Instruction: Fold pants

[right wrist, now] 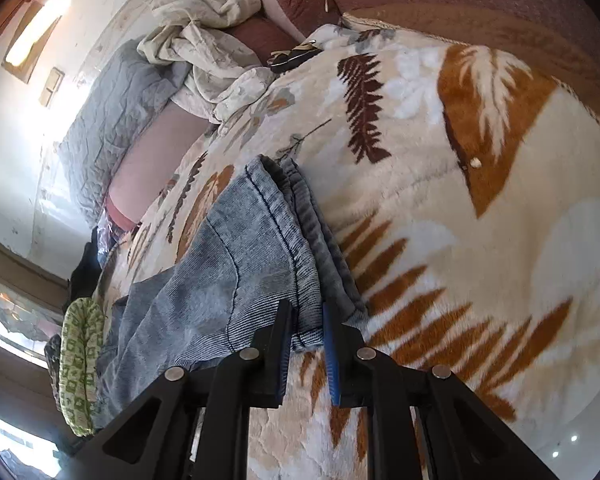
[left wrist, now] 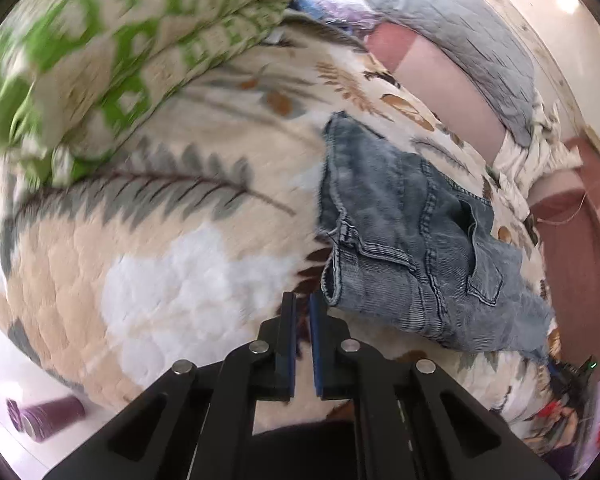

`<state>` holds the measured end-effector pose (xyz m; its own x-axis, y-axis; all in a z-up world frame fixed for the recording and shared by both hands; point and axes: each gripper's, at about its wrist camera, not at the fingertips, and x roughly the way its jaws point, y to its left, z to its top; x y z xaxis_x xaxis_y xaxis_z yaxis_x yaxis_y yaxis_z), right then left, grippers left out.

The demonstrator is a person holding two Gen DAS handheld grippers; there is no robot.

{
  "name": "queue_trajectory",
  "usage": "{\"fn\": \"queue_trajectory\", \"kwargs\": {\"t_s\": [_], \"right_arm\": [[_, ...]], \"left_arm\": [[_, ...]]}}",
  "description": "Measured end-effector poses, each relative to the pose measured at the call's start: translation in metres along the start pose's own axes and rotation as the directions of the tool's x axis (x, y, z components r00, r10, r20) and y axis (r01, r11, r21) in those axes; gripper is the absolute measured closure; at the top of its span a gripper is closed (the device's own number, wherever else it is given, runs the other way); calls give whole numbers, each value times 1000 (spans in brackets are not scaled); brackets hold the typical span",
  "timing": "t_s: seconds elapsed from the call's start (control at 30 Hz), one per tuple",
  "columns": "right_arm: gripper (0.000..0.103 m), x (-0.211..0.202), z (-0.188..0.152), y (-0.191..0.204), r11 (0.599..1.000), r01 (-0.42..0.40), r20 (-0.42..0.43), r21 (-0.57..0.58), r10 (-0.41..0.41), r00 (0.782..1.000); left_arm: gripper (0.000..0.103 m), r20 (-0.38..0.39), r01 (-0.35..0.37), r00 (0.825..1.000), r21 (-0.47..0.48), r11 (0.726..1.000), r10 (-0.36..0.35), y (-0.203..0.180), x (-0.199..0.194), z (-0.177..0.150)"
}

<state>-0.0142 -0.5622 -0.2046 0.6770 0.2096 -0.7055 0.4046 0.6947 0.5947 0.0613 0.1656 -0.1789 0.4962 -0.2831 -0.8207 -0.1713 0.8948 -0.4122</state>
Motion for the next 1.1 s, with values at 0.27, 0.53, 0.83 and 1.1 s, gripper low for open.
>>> {"fn": "queue_trajectory", "kwargs": {"t_s": [0.27, 0.53, 0.83, 1.1], "right_arm": [[82, -5, -5, -1, 999, 31, -3, 14, -31, 1000], [44, -40, 10, 15, 995, 97, 91, -28, -94, 991], [44, -26, 29, 60, 993, 30, 75, -110, -22, 997], [44, 3, 22, 75, 992, 9, 33, -126, -5, 999]], "left_arm": [[97, 25, 14, 1000, 55, 998, -15, -18, -22, 0], [97, -14, 114, 993, 240, 964, -114, -109, -11, -4], [96, -39, 90, 996, 374, 923, -81, -187, 29, 16], [66, 5, 51, 998, 415, 908, -59, -229, 58, 48]]}}
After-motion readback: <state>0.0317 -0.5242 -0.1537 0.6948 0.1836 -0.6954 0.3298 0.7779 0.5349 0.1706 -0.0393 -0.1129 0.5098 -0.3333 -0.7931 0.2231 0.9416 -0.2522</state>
